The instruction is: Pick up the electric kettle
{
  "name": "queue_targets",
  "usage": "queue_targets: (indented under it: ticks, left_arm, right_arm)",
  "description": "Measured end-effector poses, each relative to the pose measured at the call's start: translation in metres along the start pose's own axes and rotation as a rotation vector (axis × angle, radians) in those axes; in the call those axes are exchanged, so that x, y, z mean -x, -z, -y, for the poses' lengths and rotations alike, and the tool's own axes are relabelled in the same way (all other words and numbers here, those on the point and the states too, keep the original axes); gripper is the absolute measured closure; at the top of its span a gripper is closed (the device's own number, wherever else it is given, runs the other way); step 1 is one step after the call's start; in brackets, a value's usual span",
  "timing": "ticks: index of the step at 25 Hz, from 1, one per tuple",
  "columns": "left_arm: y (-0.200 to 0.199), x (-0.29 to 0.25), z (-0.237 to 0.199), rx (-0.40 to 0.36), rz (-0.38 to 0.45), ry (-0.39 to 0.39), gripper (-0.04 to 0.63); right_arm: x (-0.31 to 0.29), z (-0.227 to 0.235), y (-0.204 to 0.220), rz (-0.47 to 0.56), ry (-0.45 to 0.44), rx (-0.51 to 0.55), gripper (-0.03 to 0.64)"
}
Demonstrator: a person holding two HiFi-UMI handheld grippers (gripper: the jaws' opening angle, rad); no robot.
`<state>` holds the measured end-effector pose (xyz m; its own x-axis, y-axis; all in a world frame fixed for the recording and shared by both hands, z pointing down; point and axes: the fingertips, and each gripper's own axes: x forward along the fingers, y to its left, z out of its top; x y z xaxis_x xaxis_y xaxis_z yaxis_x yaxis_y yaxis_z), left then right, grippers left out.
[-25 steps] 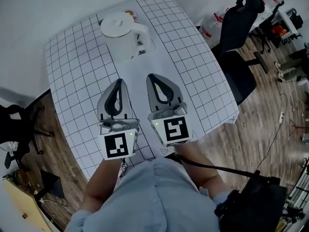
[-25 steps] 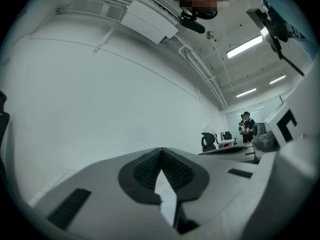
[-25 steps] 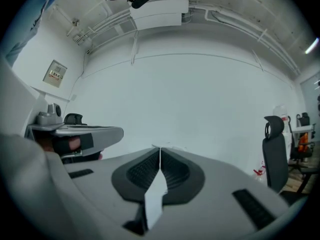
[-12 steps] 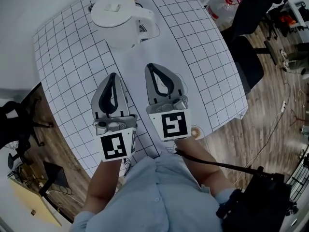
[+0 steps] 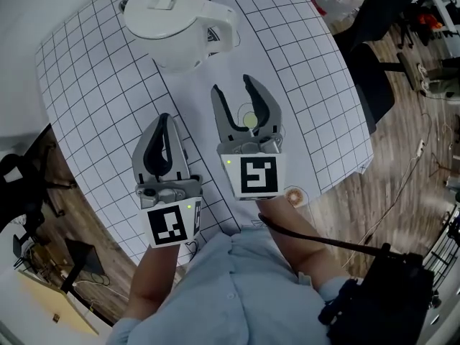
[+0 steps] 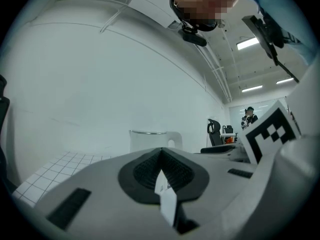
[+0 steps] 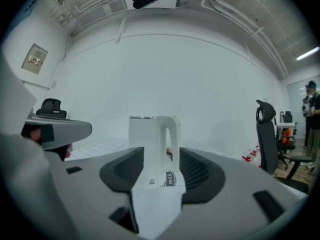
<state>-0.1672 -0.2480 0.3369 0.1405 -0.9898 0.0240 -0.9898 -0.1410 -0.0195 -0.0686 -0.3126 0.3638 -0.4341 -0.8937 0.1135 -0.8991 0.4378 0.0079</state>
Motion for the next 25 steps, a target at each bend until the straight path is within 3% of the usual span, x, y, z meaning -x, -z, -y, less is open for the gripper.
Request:
queue_targets:
  ticks: [2,4,11,25]
  left_arm:
    - [0.003,-0.001,-0.001,0.003,-0.008,0.005,0.595]
    - [0.008,-0.004,-0.004,0.007,-0.014,0.004,0.595]
    - [0.015,-0.009,-0.012,0.015,-0.024,-0.002,0.595]
    - [0.037,-0.018,-0.025,0.018,-0.077,-0.016,0.595]
  right_arm:
    - [-0.005,0.007,0.009,-0.037,0.033,0.001,0.354]
    - [-0.011,0.012,0.013,-0.052,0.062,0.005,0.342]
    - [-0.022,0.020,0.024,-0.093,0.096,0.022,0.342]
    - [-0.072,0.039,0.021,-0.055,0.156,0.007,0.342]
